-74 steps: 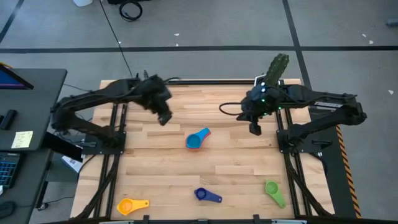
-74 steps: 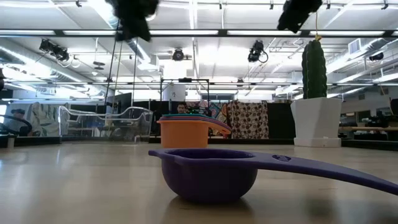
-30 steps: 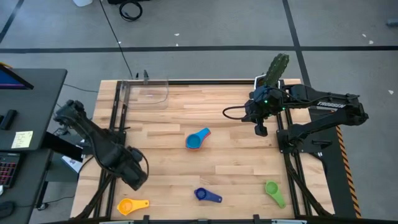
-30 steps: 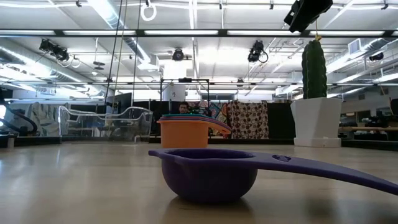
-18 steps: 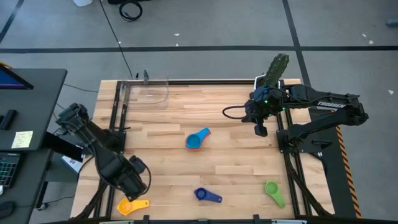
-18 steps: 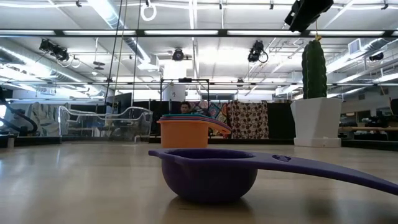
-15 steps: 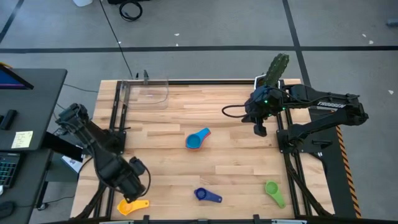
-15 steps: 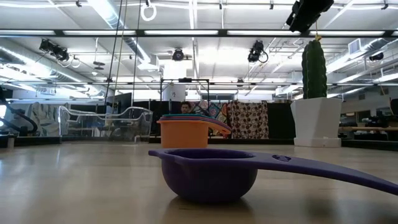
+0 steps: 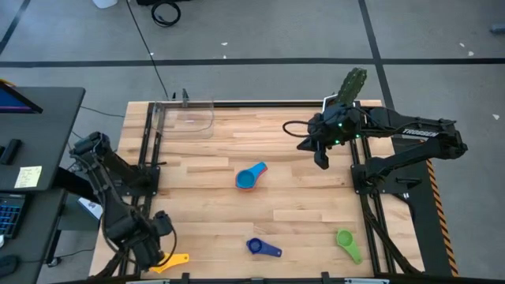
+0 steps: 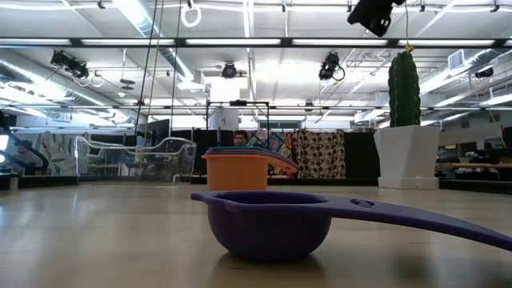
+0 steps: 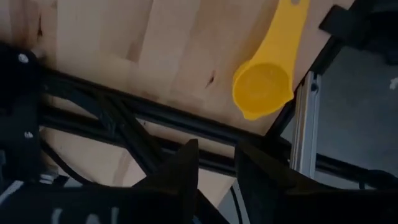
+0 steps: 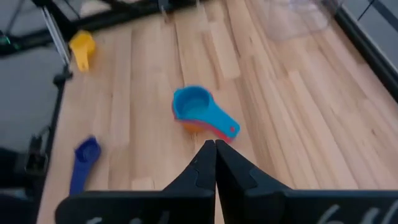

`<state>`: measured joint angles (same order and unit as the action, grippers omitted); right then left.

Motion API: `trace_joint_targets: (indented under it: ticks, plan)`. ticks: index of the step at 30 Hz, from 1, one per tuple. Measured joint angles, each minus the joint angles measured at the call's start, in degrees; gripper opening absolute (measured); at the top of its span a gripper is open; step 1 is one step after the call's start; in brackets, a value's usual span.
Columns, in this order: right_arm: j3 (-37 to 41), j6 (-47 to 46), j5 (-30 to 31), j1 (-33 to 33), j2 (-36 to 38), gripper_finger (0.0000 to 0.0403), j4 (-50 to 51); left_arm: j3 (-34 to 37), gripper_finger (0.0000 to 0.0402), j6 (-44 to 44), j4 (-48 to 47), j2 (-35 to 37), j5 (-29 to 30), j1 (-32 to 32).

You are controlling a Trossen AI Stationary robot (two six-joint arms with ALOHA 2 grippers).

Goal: Nest measuring cups in basket
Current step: Stack the yellow nest measuring cup on top of the light blue nest measuring cup

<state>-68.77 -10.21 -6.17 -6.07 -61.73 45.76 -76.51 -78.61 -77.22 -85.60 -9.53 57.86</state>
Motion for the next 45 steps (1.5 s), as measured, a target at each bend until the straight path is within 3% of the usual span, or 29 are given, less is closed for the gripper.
trace_joint_targets:
  ticks: [7,16,25,30,45]
  plan:
    - [0.0,-0.16,-0.02,0.0,0.0,0.0007,-1.51,4.16,0.0108,-7.63,12.17,0.02,4.53,4.48]
    - [0.0,-0.12,-4.37,0.09,0.0,0.0007,-1.51,16.72,0.0108,-5.9,30.36,0.02,4.82,9.06]
    - [0.0,0.94,-4.39,0.11,-0.01,0.0007,-1.49,23.93,0.0107,-5.62,32.03,0.02,4.97,10.28]
    - [0.0,0.96,-4.39,0.12,-0.02,0.0007,-1.49,26.32,0.0107,-5.61,38.9,0.02,5.09,10.26]
    - [0.0,0.95,-4.4,0.11,-0.02,0.0007,-1.47,26.5,0.0107,-5.15,39.53,0.02,11.81,10.26]
